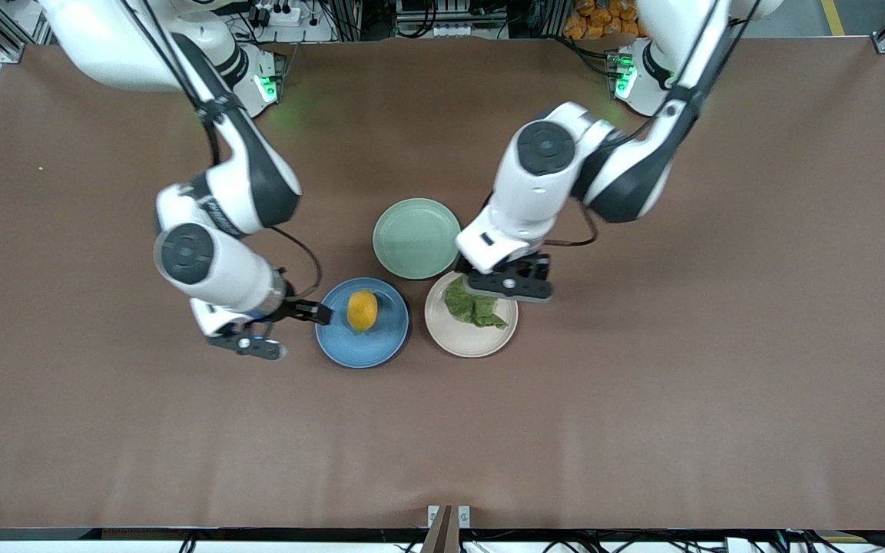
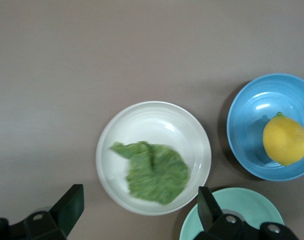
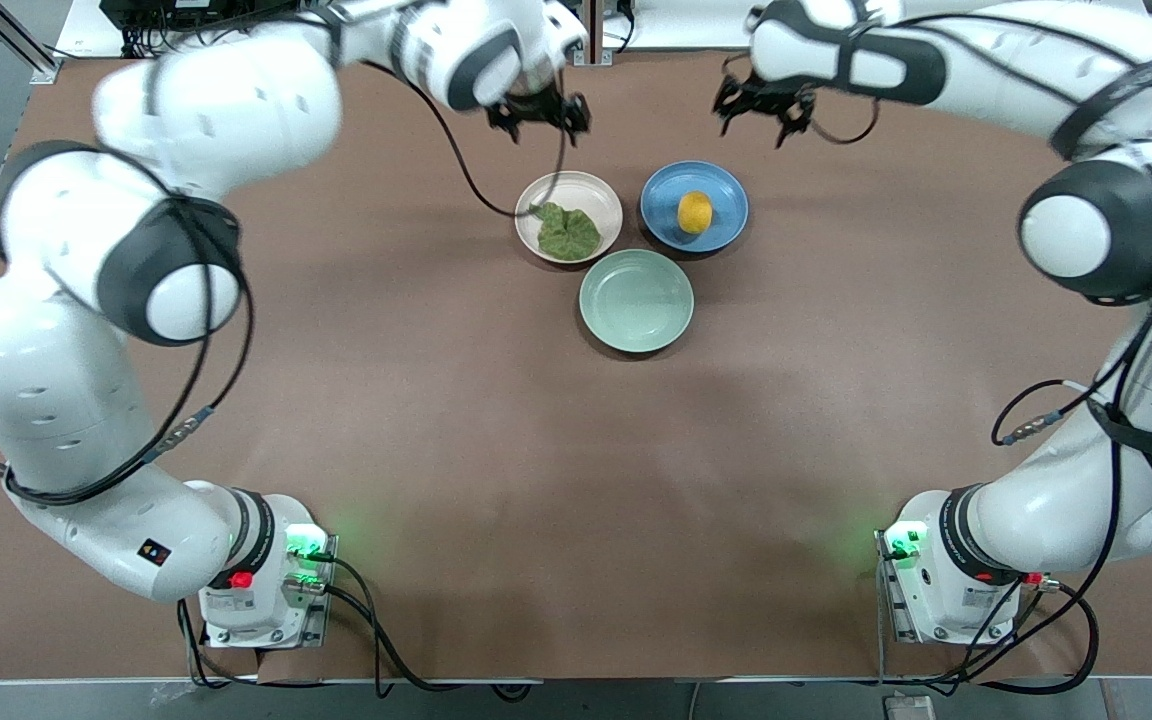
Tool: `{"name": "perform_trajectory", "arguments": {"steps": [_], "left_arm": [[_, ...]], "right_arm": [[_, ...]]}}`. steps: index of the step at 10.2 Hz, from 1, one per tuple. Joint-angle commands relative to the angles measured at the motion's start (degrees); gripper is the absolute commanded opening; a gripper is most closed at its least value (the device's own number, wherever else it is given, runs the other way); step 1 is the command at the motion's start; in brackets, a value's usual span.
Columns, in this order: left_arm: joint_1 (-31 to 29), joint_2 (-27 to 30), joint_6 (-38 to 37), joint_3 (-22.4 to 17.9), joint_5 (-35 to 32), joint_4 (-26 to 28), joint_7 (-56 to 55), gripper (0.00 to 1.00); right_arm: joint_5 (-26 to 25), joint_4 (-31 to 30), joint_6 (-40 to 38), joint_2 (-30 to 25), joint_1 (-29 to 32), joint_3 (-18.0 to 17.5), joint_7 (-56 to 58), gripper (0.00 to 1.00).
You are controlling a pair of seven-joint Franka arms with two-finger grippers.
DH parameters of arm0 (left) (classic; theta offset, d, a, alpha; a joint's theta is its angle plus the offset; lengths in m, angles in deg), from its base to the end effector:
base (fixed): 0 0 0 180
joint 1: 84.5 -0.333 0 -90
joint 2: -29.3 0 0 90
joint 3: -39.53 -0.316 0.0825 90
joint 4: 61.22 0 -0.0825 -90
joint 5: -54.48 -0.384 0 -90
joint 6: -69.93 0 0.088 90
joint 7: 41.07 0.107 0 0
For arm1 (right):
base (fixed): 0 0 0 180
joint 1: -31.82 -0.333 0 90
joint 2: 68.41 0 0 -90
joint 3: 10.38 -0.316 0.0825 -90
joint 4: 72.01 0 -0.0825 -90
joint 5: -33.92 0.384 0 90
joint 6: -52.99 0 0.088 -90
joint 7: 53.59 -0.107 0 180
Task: Pick lemon and lettuce from blue and beige plates
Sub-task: 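Close the right gripper on the lemon while the left gripper grasps lettuce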
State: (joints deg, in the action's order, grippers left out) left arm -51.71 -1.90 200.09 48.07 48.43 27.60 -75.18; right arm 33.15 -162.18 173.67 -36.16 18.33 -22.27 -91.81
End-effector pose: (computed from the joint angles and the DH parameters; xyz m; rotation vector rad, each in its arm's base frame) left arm 0.5484 -0.4564 0.3534 3.0203 -0.2397 0.2318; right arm 0.6334 0.2778 0.3171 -3.0421 0.3781 0.1044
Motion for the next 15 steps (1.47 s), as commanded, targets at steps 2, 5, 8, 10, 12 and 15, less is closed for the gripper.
{"name": "perform_trajectory", "arguments": {"steps": [2, 5, 8, 10, 12, 15], "left_arm": [[2.0, -7.8, 4.9, -0.9, -7.5, -1.9, -1.0, 1.0], [2.1, -12.0, 6.8, -0.9, -8.8, -2.3, -1.0, 0.98], [2.4, -14.9, 8.9, -0.9, -8.9, -2.3, -3.6, 0.86], [2.4, -16.3, 9.7, -0.9, -8.9, -2.3, -3.9, 0.82], [2.4, -16.8, 10.6, -0.9, -8.8, -2.3, -5.0, 0.44], [2.3, -16.4, 10.6, -0.9, -8.9, -2.3, -4.9, 0.0]], "right_arm": [[-0.5, 1.7, 8.2, 7.5, -2.3, -0.4, -3.6, 1.0], [-0.7, 1.7, 8.5, 10.4, -3.0, -0.4, -3.5, 1.0], [-0.5, 1.5, 7.7, 10.5, -3.2, -0.4, -2.9, 1.0], [-0.5, 0.9, 7.8, 11.0, -3.9, -0.5, -3.6, 1.0], [-0.5, 0.5, 7.7, 11.0, -3.9, -0.5, -3.6, 0.93], [-0.5, 0.5, 7.6, 10.9, -4.0, -0.5, -3.6, 0.32]]}}
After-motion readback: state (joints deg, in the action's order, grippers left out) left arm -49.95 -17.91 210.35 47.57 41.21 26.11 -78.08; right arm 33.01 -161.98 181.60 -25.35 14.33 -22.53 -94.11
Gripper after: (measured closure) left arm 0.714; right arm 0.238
